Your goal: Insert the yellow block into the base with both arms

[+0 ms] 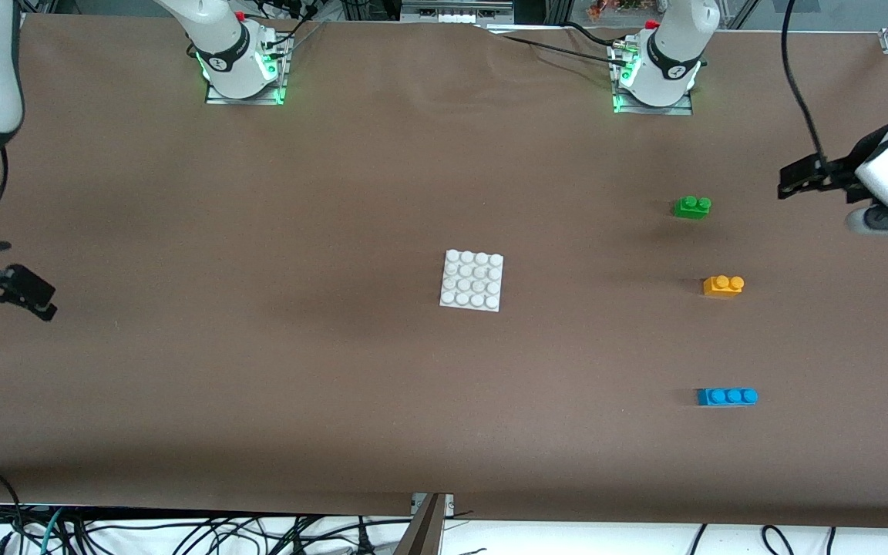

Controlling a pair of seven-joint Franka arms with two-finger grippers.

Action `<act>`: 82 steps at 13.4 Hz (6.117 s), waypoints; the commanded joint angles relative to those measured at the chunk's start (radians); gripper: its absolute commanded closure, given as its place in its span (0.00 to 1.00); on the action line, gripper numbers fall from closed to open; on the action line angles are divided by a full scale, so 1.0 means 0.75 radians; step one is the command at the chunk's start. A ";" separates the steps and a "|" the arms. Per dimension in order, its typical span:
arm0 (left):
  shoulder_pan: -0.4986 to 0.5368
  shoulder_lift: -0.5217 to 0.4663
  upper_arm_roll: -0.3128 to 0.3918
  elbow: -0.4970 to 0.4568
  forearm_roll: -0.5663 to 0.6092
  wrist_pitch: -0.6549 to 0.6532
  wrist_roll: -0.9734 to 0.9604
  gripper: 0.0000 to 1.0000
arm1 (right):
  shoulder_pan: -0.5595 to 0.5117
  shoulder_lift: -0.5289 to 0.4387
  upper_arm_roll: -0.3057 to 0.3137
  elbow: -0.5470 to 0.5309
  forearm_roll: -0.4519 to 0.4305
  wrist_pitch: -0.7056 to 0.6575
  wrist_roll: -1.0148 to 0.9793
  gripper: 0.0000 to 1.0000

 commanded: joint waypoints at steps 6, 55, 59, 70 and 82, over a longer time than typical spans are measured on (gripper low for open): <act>0.217 0.060 0.007 -0.006 -0.206 -0.015 0.384 0.00 | -0.147 -0.166 0.032 -0.127 -0.014 -0.208 -0.320 0.00; 0.340 0.483 -0.121 -0.845 -0.067 1.403 0.294 0.00 | -0.143 -0.117 0.030 -0.031 -0.006 -0.335 -0.322 0.00; 0.338 0.512 -0.121 -0.822 -0.067 1.403 0.294 0.00 | -0.143 -0.117 0.033 -0.031 -0.004 -0.335 -0.320 0.00; 0.338 0.524 -0.119 -0.806 -0.069 1.385 0.284 1.00 | -0.145 -0.115 0.033 -0.031 0.000 -0.335 -0.320 0.00; 0.316 0.436 -0.614 -0.380 -0.089 0.626 -0.319 1.00 | -0.145 -0.111 0.033 -0.031 0.000 -0.335 -0.320 0.00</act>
